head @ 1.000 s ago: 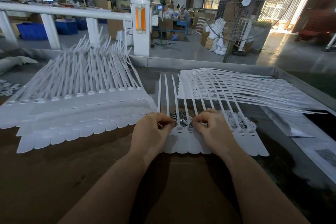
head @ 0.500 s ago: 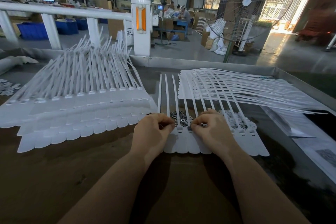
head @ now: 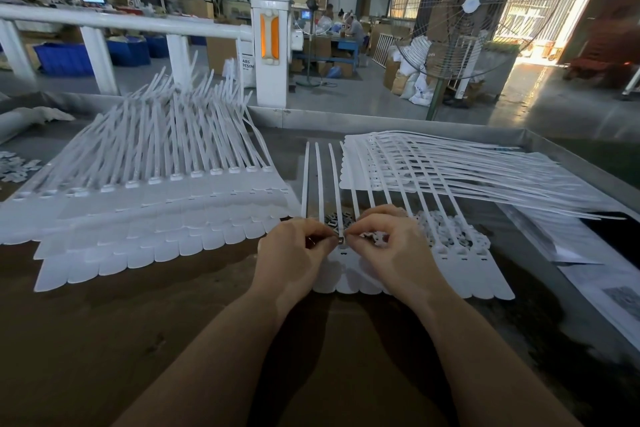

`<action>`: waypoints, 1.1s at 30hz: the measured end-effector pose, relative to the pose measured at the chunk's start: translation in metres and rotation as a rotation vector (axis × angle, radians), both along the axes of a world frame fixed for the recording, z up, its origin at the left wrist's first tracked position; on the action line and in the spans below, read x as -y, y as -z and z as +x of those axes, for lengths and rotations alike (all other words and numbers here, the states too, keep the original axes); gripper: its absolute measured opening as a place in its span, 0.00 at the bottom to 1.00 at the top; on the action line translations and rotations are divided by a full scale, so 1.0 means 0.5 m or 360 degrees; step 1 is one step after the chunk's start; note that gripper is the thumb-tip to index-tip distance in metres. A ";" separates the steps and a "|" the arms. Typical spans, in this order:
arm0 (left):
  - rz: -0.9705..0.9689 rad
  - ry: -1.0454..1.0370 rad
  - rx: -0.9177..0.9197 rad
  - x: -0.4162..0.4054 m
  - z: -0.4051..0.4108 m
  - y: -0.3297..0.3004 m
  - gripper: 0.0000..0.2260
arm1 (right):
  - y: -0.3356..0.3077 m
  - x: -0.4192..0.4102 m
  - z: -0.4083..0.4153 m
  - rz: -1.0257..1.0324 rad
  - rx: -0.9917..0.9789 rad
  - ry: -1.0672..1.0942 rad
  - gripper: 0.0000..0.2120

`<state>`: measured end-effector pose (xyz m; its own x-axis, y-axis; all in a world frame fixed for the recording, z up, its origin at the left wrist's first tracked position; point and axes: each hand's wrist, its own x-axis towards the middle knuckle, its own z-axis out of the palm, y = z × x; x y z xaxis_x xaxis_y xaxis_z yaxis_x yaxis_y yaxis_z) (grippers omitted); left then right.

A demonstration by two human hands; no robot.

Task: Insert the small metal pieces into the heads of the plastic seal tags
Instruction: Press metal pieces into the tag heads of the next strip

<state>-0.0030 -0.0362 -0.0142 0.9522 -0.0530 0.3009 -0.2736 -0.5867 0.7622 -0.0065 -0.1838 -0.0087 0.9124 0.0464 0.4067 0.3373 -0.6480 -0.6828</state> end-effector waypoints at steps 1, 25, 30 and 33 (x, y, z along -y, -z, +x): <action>0.0004 0.0016 -0.0008 0.000 -0.001 -0.001 0.07 | 0.001 -0.003 -0.001 -0.0001 -0.0002 -0.0028 0.04; 0.0022 -0.0277 -0.0045 -0.013 0.014 0.010 0.09 | 0.010 -0.003 0.029 -0.0360 -0.0228 0.0177 0.07; 0.0025 -0.0273 -0.0056 -0.010 0.013 0.009 0.10 | 0.010 -0.004 0.032 -0.0376 -0.0261 0.0182 0.07; 0.0029 -0.0276 -0.0048 -0.010 0.013 0.009 0.10 | 0.008 -0.005 0.031 -0.0385 -0.0287 0.0182 0.07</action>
